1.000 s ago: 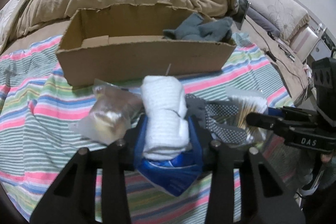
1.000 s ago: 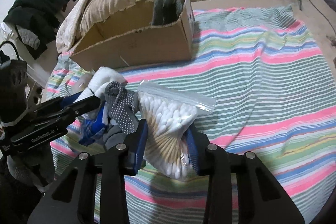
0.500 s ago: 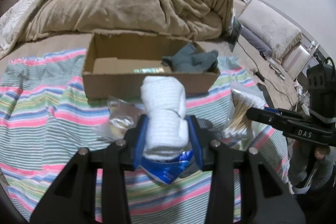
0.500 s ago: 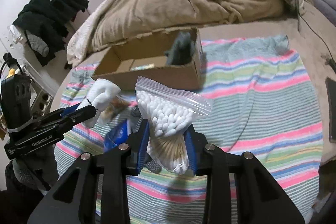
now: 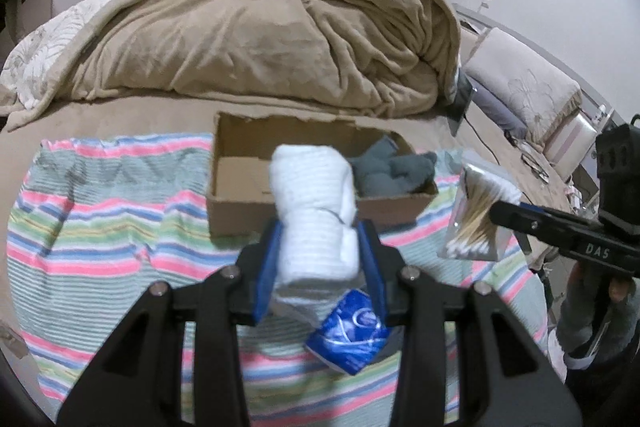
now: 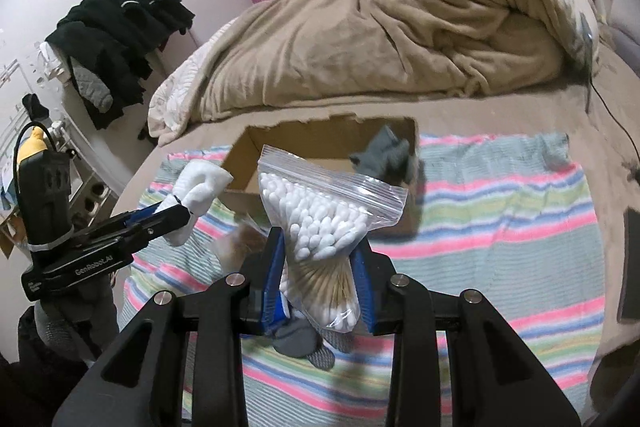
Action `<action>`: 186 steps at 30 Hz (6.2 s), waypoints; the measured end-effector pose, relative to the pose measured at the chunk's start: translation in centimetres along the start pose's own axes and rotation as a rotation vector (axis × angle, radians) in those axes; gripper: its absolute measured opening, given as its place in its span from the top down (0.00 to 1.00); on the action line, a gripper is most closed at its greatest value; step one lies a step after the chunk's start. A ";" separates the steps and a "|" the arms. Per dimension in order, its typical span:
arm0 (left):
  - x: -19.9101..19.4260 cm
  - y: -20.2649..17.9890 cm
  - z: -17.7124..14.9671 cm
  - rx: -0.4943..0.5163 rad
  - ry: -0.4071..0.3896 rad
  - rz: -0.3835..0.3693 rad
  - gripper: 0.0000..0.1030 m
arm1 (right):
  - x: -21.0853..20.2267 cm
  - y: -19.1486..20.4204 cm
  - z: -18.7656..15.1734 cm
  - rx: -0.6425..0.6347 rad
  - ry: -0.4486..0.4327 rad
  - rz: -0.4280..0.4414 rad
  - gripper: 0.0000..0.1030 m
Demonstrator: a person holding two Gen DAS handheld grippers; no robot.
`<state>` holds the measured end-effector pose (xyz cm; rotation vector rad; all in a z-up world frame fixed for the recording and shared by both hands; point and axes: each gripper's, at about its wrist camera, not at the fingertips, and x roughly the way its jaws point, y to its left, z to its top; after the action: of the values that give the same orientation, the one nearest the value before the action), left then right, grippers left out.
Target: Organize objects
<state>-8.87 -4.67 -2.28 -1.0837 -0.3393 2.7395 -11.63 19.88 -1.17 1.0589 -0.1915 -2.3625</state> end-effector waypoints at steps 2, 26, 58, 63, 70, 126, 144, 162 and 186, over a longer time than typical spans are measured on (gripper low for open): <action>0.0 0.5 0.5 -0.006 -0.011 0.007 0.61 | 0.3 0.4 0.7 -0.010 -0.007 0.008 0.66; 5.1 4.8 5.1 -0.029 -0.040 0.042 0.61 | 9.0 3.3 6.8 -0.056 0.018 0.096 0.67; 11.3 5.9 5.2 -0.096 0.077 0.020 0.30 | 20.3 0.2 6.2 -0.003 0.164 0.063 0.50; 10.1 5.3 4.8 -0.076 0.072 0.034 0.29 | 19.1 0.2 6.3 0.004 0.151 0.042 0.43; 7.9 4.8 3.9 -0.081 0.062 0.045 0.29 | 16.0 0.7 6.3 0.007 0.113 0.030 0.42; 5.7 2.8 -4.9 -0.040 0.148 0.109 0.27 | 11.0 -0.4 -5.6 0.040 0.243 0.000 0.40; 8.9 2.3 -5.8 -0.005 0.203 0.066 0.52 | 10.1 0.7 -5.6 -0.038 0.199 0.026 0.80; 2.6 0.6 -3.6 -0.002 0.074 0.016 0.53 | 3.3 2.1 -1.2 -0.069 0.021 0.015 0.80; 1.4 -0.2 2.3 0.015 -0.047 -0.009 0.53 | 2.3 2.2 6.9 -0.153 -0.109 -0.014 0.80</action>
<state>-11.45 -4.46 -1.57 -1.0135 -0.3289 2.7582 -16.95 16.21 2.78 0.8632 -0.0419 -2.4063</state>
